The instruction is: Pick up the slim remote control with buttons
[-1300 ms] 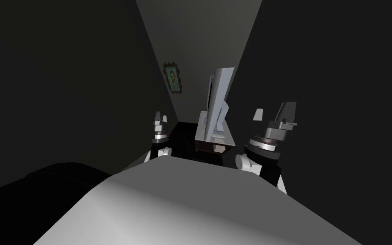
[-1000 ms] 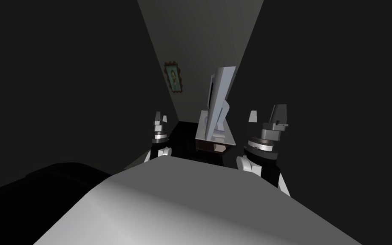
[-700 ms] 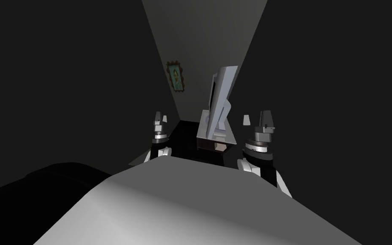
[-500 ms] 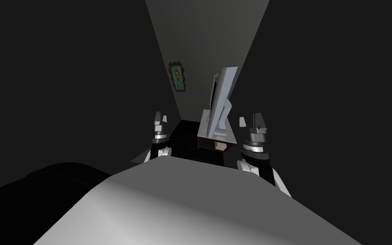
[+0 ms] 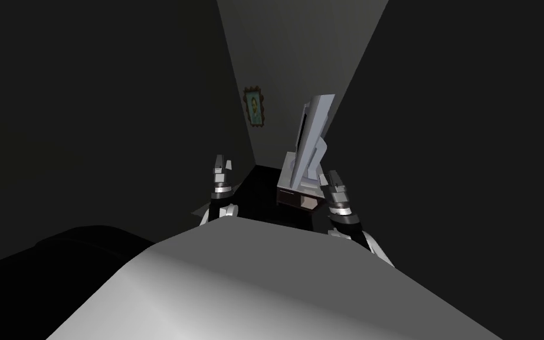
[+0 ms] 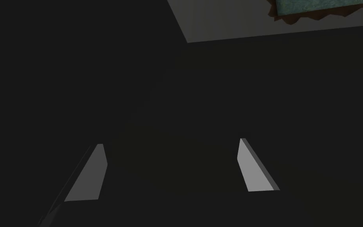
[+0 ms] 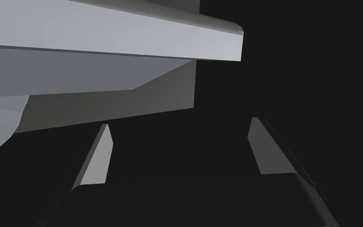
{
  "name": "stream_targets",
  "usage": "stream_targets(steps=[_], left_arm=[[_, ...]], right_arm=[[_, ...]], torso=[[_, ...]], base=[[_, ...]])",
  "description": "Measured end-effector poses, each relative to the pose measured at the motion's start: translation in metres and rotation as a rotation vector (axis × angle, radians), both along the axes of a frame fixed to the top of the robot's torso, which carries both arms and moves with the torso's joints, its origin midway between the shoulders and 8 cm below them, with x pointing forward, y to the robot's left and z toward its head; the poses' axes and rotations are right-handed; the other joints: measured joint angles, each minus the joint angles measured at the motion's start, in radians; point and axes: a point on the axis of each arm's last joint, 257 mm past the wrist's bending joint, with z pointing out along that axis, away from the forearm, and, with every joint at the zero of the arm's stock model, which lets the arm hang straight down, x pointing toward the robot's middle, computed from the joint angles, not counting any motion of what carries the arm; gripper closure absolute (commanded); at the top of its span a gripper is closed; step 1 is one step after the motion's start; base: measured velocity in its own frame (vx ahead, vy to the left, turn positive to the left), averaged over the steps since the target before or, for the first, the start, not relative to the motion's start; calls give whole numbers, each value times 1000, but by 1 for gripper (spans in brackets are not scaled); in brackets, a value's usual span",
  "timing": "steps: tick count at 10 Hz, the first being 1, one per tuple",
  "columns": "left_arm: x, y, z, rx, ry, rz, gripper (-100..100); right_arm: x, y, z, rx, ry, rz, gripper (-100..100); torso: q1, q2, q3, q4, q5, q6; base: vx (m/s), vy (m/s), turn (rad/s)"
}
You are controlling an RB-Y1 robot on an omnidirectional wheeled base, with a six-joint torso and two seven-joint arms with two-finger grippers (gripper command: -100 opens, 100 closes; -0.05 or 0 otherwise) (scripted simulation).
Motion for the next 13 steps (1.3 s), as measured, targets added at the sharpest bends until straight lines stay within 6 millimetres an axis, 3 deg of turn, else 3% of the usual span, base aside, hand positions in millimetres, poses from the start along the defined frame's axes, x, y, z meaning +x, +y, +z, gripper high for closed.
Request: stream_targets(steps=[2,5,10,13], left_arm=[[0,0,0,0,0,0,0],[0,0,0,0,0,0,0],[0,0,0,0,0,0,0],[0,0,0,0,0,0,0]], right_arm=[[-1,6,-36,-42,81,24,-100],[0,4,-74,-83,154,42,-100],[-10,4,-166,-208,337,88,-100],[-28,-2,-224,-286,451,108,-100]], torso=[[-1,-1,0,0,0,1],[-1,-3,-2,-1,0,0],[-1,-4,-2,-1,0,0],[-2,-4,-2,-1,0,1]], base=[[-37,-7,67],[-34,-3,186],[-24,-5,169],[-7,-6,208]])
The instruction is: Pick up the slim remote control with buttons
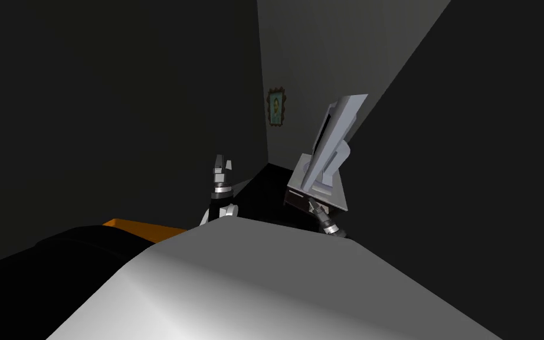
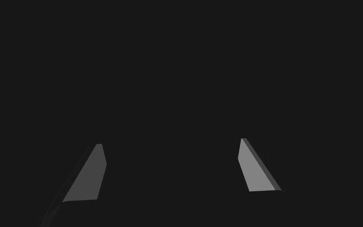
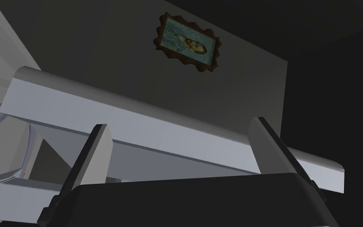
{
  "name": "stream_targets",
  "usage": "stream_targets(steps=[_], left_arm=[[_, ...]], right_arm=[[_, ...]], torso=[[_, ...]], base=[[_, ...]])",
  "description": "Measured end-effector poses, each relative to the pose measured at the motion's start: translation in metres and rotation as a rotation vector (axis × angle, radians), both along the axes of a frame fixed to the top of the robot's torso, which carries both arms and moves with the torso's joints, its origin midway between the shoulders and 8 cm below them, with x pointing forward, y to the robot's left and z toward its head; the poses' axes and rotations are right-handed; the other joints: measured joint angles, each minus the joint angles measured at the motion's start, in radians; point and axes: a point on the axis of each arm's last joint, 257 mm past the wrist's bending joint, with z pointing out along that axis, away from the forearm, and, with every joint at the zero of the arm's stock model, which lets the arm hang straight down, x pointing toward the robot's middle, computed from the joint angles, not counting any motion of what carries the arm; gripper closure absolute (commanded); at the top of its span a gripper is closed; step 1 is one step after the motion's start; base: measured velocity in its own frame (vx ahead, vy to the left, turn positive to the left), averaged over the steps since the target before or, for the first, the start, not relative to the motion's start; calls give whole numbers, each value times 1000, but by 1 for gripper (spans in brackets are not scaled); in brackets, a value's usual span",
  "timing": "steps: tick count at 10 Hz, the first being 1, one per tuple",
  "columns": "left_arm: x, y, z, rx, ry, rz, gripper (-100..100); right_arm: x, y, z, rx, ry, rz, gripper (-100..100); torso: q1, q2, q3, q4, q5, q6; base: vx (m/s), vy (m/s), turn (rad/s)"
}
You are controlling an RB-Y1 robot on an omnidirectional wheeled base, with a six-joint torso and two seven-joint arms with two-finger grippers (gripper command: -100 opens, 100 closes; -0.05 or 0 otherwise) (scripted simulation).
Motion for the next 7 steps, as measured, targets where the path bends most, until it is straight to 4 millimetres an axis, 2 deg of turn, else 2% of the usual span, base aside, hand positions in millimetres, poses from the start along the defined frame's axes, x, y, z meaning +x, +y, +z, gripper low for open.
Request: stream_targets(steps=[1,3,5,6,7], left_arm=[[0,0,0,0,0,0,0],[0,0,0,0,0,0,0],[0,0,0,0,0,0,0],[0,0,0,0,0,0,0],[0,0,0,0,0,0,0]], right_arm=[[-9,2,-17,-35,38,18,-100],[-22,-5,-41,-70,87,22,-100],[-30,-9,-65,-105,127,38,-100],[-38,-9,-80,-128,156,44,-100],[-42,-16,-88,-142,176,42,-100]], torso=[[0,0,0,0,0,-1],[0,-1,0,0,0,0],[0,-1,-1,0,0,-1],[0,-1,-1,0,0,0],[0,-1,-1,0,0,0]], base=[[2,-10,185],[2,-4,-6],[6,-5,258],[4,-8,-40],[11,-2,354]])
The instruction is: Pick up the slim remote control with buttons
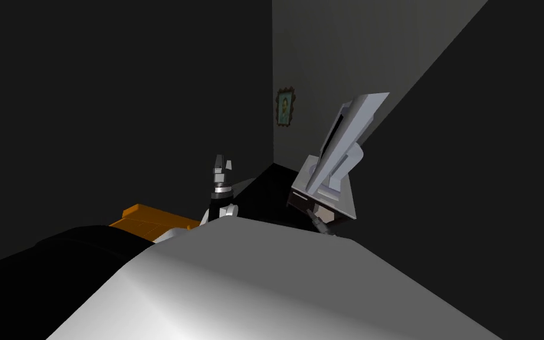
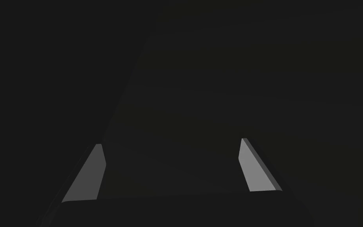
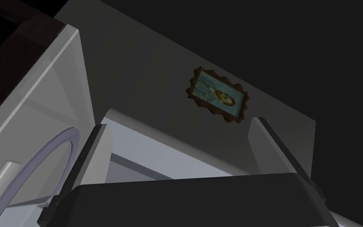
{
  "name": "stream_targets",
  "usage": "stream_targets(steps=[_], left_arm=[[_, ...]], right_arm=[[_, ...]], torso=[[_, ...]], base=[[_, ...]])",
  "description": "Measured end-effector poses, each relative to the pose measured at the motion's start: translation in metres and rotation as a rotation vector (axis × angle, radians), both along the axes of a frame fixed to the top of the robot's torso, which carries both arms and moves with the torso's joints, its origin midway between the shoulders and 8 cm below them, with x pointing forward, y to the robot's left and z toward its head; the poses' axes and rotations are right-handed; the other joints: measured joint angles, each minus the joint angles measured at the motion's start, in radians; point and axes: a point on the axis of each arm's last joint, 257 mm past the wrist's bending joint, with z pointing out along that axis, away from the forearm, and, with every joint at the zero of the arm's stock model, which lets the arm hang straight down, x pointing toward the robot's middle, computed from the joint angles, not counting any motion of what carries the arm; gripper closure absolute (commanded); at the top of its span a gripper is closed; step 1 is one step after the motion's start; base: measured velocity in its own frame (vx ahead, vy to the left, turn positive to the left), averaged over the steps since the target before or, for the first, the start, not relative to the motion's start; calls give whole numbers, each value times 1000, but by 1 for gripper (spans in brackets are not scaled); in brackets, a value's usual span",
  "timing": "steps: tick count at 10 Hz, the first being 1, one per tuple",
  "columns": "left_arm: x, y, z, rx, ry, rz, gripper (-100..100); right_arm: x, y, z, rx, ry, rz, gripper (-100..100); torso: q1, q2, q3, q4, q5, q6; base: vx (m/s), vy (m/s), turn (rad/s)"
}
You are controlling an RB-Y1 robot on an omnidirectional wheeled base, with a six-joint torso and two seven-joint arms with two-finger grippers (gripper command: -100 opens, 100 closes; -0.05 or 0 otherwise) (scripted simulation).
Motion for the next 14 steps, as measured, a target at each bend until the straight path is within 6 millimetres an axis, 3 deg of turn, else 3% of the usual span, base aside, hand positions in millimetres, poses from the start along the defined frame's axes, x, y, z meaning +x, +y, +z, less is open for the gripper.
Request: stream_targets(steps=[5,7,14], left_arm=[[0,0,0,0,0,0,0],[0,0,0,0,0,0,0],[0,0,0,0,0,0,0]], right_arm=[[-48,-24,-70,-135,146,55,-100],[-75,-38,-98,-202,216,82,-100],[-143,-84,-156,-365,372,154,-100]], torso=[[0,-1,0,0,0,0],[0,-1,-1,0,0,0],[0,-1,-1,0,0,0]], base=[[17,-14,183],[14,-15,76],[23,-20,185]])
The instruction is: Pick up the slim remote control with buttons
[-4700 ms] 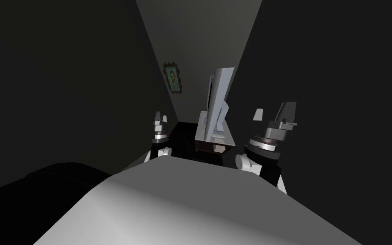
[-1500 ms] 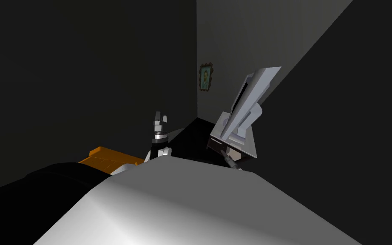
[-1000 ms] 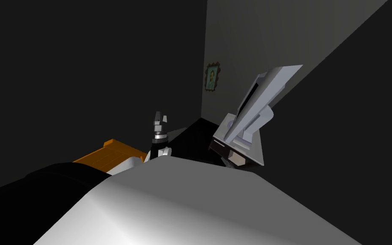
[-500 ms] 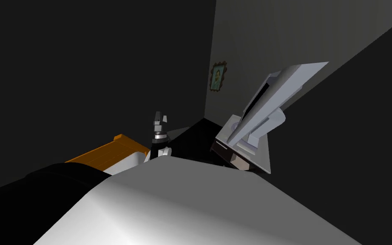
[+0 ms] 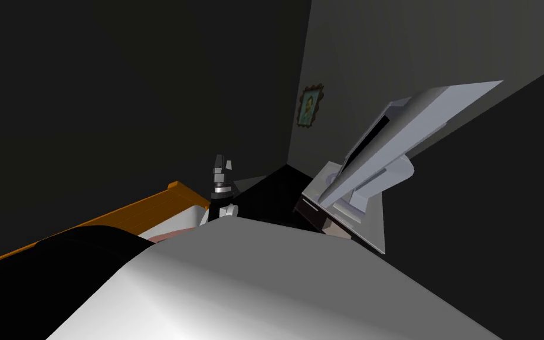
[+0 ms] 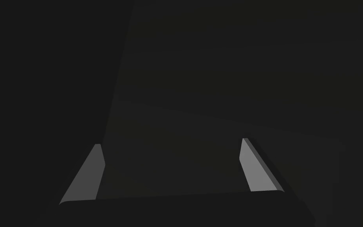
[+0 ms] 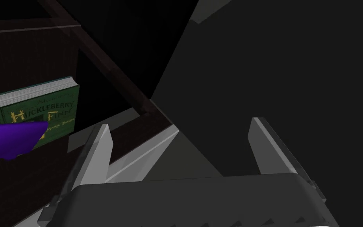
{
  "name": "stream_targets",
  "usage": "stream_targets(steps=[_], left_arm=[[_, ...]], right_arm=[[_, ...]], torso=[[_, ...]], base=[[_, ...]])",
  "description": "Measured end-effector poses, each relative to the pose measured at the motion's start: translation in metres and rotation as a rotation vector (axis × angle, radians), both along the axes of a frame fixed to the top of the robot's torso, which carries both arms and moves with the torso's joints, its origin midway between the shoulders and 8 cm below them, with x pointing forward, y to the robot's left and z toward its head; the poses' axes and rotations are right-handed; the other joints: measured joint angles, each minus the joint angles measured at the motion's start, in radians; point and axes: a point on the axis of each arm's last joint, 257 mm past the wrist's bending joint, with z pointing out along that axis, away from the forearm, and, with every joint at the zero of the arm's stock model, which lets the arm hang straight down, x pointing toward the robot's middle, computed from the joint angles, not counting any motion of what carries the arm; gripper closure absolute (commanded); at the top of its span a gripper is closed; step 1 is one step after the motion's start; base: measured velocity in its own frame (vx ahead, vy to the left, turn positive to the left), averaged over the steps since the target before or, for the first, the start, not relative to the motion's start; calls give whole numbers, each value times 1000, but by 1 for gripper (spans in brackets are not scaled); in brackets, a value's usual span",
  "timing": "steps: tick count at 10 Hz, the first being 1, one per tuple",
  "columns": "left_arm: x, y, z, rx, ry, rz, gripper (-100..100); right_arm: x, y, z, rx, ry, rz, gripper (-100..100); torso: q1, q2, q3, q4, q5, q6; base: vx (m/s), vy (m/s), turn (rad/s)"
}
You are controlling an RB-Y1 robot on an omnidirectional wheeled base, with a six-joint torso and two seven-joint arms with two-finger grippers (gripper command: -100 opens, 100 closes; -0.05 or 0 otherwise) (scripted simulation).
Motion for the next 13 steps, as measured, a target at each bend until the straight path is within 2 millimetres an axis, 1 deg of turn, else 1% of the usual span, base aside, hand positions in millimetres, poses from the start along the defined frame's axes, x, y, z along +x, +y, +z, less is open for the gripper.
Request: stream_targets(steps=[1,3,4,5,6,8,9,10,11,12,13], left_arm=[[0,0,0,0,0,0,0],[0,0,0,0,0,0,0],[0,0,0,0,0,0,0],[0,0,0,0,0,0,0],[0,0,0,0,0,0,0],[0,0,0,0,0,0,0],[0,0,0,0,0,0,0],[0,0,0,0,0,0,0],[0,0,0,0,0,0,0],[0,0,0,0,0,0,0],[0,0,0,0,0,0,0]], right_arm=[[-16,-12,-9,-35,30,27,-100],[-41,-29,-26,-103,89,72,-100],[-54,-44,-36,-138,119,83,-100],[-76,-60,-44,-182,161,113,-100],[-98,-75,-43,-236,199,161,-100],[-106,-92,-48,-273,217,191,-100],[-113,-100,-51,-285,234,187,-100],[-126,-117,-57,-325,268,211,-100],[-134,-126,-55,-348,284,229,-100],[-145,-150,-55,-395,315,255,-100],[-162,-175,-55,-449,353,295,-100]], torso=[[-1,-1,0,0,0,-2],[-2,-2,-1,0,0,-1],[-2,-2,-1,0,0,0],[-3,-2,-1,0,0,-1],[-5,-4,-2,-1,-1,-1],[-1,-2,-1,0,0,0],[2,-1,0,0,0,0],[1,-1,-1,0,0,-1],[-1,-2,-1,0,0,0],[-3,-3,-2,0,0,-1],[-5,-6,-3,-1,-1,-1]], base=[[38,-44,175],[43,-52,215],[49,-60,355],[74,-102,392],[64,-78,166],[21,-9,-25],[23,-15,304],[40,-48,161],[57,-78,209],[94,-107,333],[68,-96,179]])
